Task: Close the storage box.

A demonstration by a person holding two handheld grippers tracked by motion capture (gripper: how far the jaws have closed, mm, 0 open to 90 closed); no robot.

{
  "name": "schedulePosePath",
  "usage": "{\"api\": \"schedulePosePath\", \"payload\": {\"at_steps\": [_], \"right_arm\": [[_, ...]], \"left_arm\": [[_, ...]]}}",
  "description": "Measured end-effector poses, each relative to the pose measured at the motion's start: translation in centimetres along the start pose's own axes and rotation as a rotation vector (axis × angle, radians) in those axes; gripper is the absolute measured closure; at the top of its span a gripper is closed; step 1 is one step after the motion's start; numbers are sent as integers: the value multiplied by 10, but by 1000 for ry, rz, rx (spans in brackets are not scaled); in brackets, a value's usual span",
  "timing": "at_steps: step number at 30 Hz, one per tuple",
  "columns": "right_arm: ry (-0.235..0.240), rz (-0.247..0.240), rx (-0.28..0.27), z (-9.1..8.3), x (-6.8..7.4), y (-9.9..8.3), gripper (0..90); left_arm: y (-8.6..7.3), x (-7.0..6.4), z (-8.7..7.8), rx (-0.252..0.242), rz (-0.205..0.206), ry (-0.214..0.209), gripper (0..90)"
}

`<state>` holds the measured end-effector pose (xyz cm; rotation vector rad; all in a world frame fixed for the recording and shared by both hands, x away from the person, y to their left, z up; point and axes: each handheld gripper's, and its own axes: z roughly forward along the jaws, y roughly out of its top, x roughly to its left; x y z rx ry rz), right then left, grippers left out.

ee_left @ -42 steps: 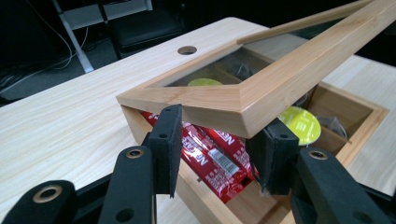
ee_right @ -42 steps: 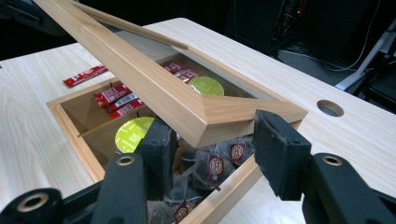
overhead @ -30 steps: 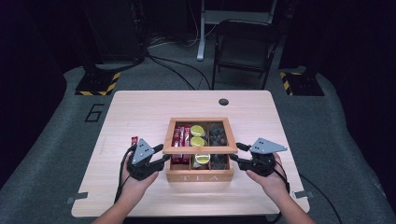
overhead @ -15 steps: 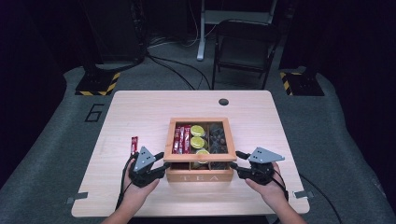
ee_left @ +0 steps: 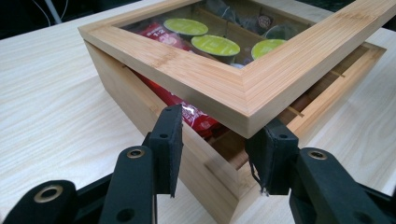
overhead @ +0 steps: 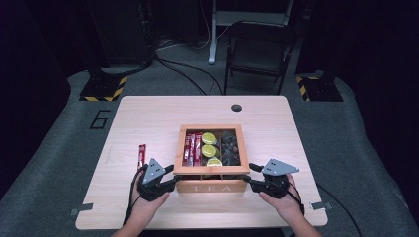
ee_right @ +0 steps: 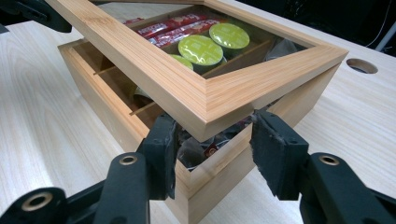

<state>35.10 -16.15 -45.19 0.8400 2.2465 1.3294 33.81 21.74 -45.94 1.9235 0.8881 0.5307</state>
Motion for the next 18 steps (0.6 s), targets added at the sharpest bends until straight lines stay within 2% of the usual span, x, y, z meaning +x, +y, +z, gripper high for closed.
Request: {"api": "schedulePosePath", "payload": {"at_steps": [6, 7, 8, 9, 10, 11, 14, 16, 18], "right_arm": [[2, -15, 9, 2, 0, -3, 513], [-3, -6, 13, 2, 1, -4, 513], [-1, -13, 18, 3, 1, -4, 513], [4, -12, 18, 3, 1, -5, 512], [3, -5, 24, 3, 1, -6, 512], [6, -4, 29, 4, 1, -6, 511], [14, 7, 42, 6, 1, -8, 511], [21, -9, 49, 7, 0, -8, 511], [22, 5, 52, 8, 1, -9, 511]], "left_arm": [[-4, 1, 2, 5, 14, -1, 567], [-4, 0, 3, 5, -1, -1, 566], [-4, 2, 2, 18, 5, -8, 561], [-6, 1, 3, 15, -12, -5, 554], [-6, 2, 3, 27, -14, -14, 545], [-7, 1, 4, 21, -20, -7, 529], [-7, 1, 2, 35, -1, -18, 518], [-8, -1, 3, 32, -2, -19, 518], [-8, -1, 2, 41, 4, -27, 518]]}}
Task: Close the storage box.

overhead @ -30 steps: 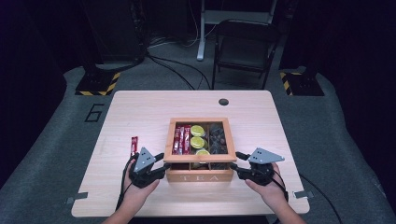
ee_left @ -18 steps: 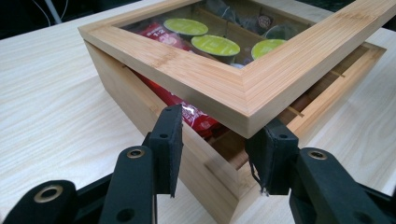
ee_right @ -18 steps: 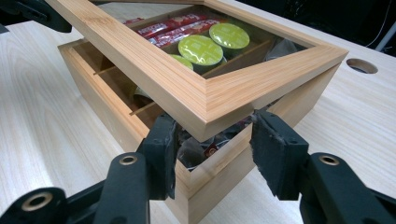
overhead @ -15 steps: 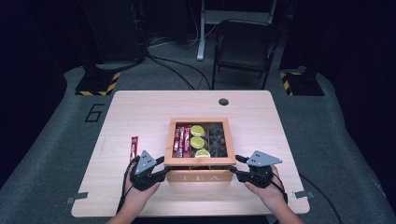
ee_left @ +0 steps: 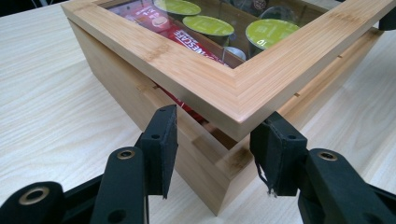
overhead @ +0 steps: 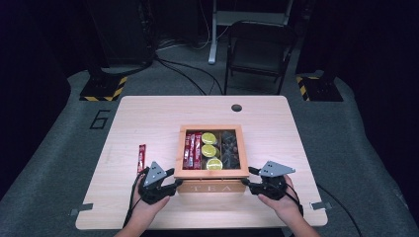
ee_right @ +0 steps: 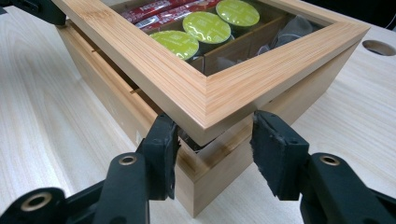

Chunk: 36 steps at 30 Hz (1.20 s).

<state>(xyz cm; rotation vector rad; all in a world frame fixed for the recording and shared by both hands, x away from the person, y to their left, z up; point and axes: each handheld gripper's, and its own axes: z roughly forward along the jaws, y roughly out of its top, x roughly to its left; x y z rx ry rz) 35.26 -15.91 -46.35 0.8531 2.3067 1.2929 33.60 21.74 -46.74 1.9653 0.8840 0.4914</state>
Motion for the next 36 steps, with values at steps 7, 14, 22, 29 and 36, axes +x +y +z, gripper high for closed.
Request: {"api": "schedulePosePath", "payload": {"at_steps": [7, 14, 22, 29, 36], "right_arm": [[5, 13, 7, 0, 0, -1, 498], [9, 21, -1, -1, 0, -2, 471], [9, 12, 14, 0, 2, -2, 434], [30, -9, 0, -1, 4, 0, 386], [33, -7, 6, 0, 3, -2, 381]], "left_arm": [[-1, -2, 0, -7, 5, -6, 519], [-1, -3, 0, -12, 3, -7, 519], [-1, -3, 1, 27, -4, -28, 463], [-7, -8, 8, 62, 15, -24, 351], [-3, -3, 3, 31, 3, -12, 332]]}}
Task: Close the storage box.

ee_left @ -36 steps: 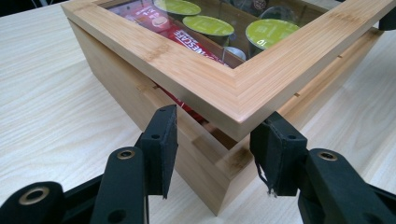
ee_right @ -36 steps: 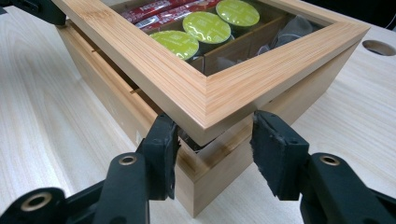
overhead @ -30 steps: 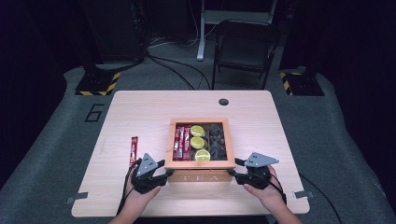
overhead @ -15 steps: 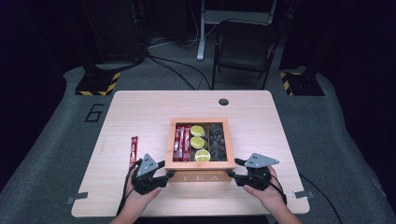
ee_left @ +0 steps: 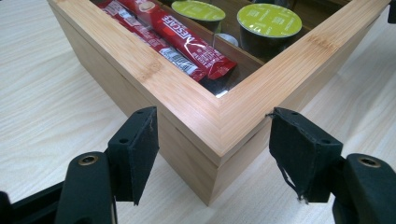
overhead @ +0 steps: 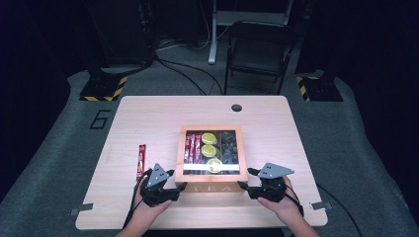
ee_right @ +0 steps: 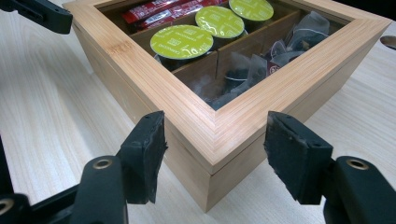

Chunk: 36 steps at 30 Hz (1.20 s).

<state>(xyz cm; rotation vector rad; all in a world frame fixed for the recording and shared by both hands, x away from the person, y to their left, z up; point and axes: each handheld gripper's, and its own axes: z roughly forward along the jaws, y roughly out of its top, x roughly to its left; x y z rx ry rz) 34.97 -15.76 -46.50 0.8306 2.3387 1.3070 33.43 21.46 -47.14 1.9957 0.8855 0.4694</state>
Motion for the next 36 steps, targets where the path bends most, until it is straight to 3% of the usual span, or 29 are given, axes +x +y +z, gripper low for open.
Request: {"api": "schedulePosePath", "payload": {"at_steps": [12, 27, 36], "right_arm": [[-40, 48, -61, -10, -11, 5, 382], [-123, 122, -54, -16, -33, -4, 384], [-138, 149, -29, -13, -40, -12, 385]], "left_arm": [[8, 17, -13, -37, -73, 9, 361], [6, 40, -15, -46, -86, 59, 371], [1, 50, -14, -54, -131, 80, 372]]}}
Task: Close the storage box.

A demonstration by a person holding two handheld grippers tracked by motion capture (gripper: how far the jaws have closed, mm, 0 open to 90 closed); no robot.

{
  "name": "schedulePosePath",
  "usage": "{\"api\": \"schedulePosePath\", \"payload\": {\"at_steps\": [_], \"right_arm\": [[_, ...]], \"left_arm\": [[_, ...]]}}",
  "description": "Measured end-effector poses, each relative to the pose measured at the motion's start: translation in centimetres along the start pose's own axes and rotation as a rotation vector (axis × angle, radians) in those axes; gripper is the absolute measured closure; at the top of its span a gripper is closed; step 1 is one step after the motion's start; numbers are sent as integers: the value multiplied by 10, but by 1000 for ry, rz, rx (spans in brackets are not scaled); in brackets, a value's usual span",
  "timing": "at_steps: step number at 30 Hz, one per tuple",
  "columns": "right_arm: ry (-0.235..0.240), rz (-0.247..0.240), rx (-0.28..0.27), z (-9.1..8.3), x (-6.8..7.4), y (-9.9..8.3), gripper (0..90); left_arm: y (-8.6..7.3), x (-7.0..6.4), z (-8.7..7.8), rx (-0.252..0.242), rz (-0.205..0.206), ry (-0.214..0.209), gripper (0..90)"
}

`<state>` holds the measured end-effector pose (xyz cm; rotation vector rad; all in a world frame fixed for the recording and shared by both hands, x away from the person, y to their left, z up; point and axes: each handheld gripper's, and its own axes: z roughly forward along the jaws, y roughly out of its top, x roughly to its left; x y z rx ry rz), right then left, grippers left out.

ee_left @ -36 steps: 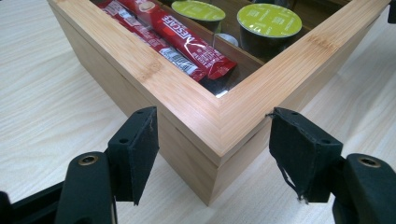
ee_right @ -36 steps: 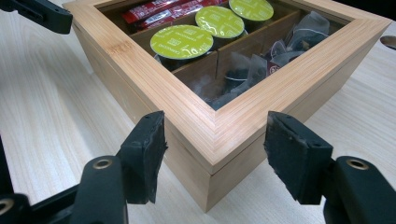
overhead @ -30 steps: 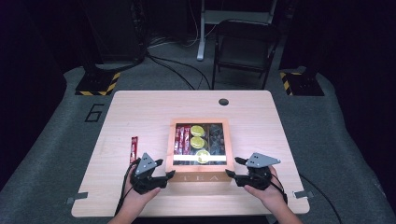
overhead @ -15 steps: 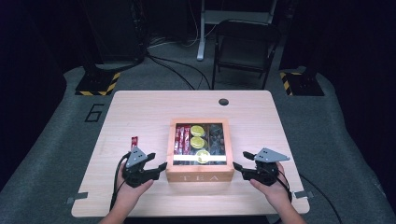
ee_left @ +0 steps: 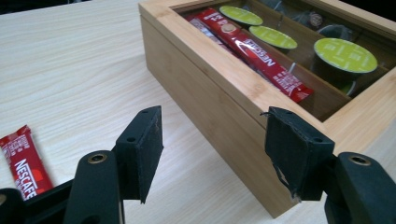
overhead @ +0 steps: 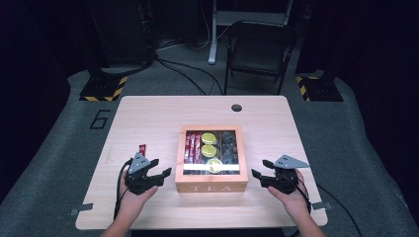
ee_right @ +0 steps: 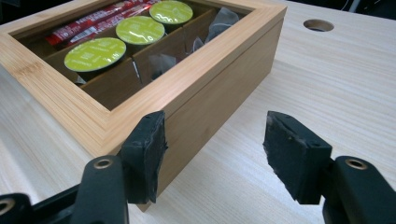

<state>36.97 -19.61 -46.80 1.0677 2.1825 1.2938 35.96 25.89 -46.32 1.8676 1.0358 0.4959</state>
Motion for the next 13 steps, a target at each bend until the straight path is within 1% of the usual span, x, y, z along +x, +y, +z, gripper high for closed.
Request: {"api": "schedulePosePath", "payload": {"at_steps": [1, 2, 4, 5, 6, 7, 9, 10, 11, 12, 13], "right_arm": [[-4, 3, -11, 2, 0, -1, 385], [0, 7, 0, 1, -1, -1, 385], [-3, 15, 4, 1, -1, -2, 386], [0, 16, 0, 2, -1, -3, 386], [-2, 4, -2, 2, -2, -4, 386], [-4, 0, -1, 2, -2, -4, 386], [-2, -8, 6, 2, -4, -5, 386], [-2, 8, 2, 1, -3, -6, 386], [8, 8, -7, 1, -4, -6, 385], [24, -3, -22, 0, -4, -6, 383], [41, 0, -36, -2, -2, -6, 380]], "left_arm": [[-1, 1, 1, -3, -8, 0, 372], [-1, 1, 1, -2, -11, 0, 372], [-2, 3, 2, 2, -8, 5, 372], [-3, 3, 3, -8, -17, 10, 372], [-2, 5, 2, -1, -16, 9, 371], [-2, 6, 2, -4, -17, 19, 371], [-1, 10, 0, -15, -25, 42, 365], [0, 12, -1, -22, -30, 56, 360], [1, 16, -3, -22, -30, 72, 353], [2, 19, -4, -30, -38, 96, 343], [3, 25, -6, -34, -47, 123, 334]]}}
